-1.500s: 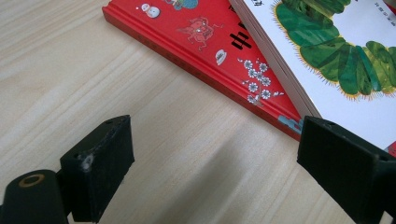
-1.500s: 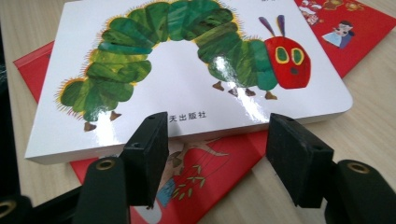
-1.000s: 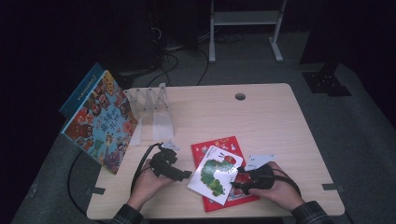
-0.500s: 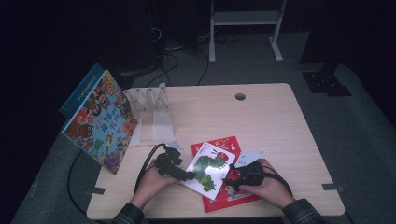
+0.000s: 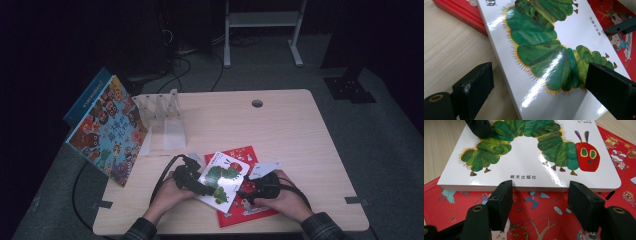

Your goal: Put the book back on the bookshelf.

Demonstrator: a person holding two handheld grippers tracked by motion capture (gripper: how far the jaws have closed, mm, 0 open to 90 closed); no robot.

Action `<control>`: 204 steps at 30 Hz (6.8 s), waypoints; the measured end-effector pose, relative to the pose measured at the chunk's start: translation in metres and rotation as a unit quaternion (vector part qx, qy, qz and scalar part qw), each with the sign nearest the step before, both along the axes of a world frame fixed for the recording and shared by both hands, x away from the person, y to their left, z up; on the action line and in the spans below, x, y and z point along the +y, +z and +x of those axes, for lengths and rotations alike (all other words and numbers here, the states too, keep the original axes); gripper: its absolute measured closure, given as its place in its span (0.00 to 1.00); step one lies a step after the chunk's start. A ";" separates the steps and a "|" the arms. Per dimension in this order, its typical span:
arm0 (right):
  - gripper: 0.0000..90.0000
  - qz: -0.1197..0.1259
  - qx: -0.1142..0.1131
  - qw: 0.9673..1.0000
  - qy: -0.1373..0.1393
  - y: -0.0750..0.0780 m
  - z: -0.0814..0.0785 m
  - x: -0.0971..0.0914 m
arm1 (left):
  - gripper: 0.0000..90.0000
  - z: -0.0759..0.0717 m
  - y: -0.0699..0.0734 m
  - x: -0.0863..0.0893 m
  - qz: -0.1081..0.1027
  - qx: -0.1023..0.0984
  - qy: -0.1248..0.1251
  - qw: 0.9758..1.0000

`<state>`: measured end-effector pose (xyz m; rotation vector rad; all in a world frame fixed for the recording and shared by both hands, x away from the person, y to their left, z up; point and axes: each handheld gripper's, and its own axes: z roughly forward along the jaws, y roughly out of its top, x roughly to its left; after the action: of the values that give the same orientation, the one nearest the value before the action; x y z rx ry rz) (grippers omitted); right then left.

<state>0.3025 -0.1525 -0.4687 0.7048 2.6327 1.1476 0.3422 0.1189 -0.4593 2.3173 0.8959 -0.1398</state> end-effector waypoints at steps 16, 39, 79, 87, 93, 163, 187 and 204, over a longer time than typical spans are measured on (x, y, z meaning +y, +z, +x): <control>0.38 0.003 0.005 1.000 -0.006 -0.001 0.000 0.000 | 0.07 0.004 0.008 -0.004 0.000 0.025 0.011 1.000; 0.35 -0.010 0.005 1.000 -0.005 0.000 -0.001 -0.004 | 0.15 -0.009 0.046 0.000 -0.078 -0.025 0.010 0.997; 0.36 -0.011 -0.003 1.000 -0.002 -0.001 -0.003 -0.006 | 0.76 0.003 0.075 -0.021 -0.059 0.037 0.000 0.998; 0.37 -0.011 -0.004 1.000 0.000 -0.001 -0.003 -0.006 | 0.81 0.002 0.082 -0.017 -0.054 0.013 -0.009 0.998; 0.37 -0.010 -0.004 1.000 0.000 -0.001 -0.003 -0.006 | 0.84 0.000 0.088 -0.013 -0.048 -0.011 -0.016 0.999; 0.37 -0.008 -0.005 1.000 0.002 -0.002 -0.003 -0.007 | 0.85 0.012 0.111 0.131 -0.073 -0.109 0.145 0.981; 0.37 -0.006 -0.007 1.000 0.000 -0.002 -0.001 -0.007 | 0.85 0.048 0.105 0.150 -0.028 -0.147 0.216 0.965; 0.37 -0.006 -0.007 1.000 -0.001 -0.002 -0.001 -0.007 | 0.84 0.083 0.096 0.134 -0.016 -0.161 0.245 0.956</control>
<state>0.3020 -0.1593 -0.4708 0.6938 2.6248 1.1326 0.4249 0.2534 -0.3637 1.9417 1.2444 0.4184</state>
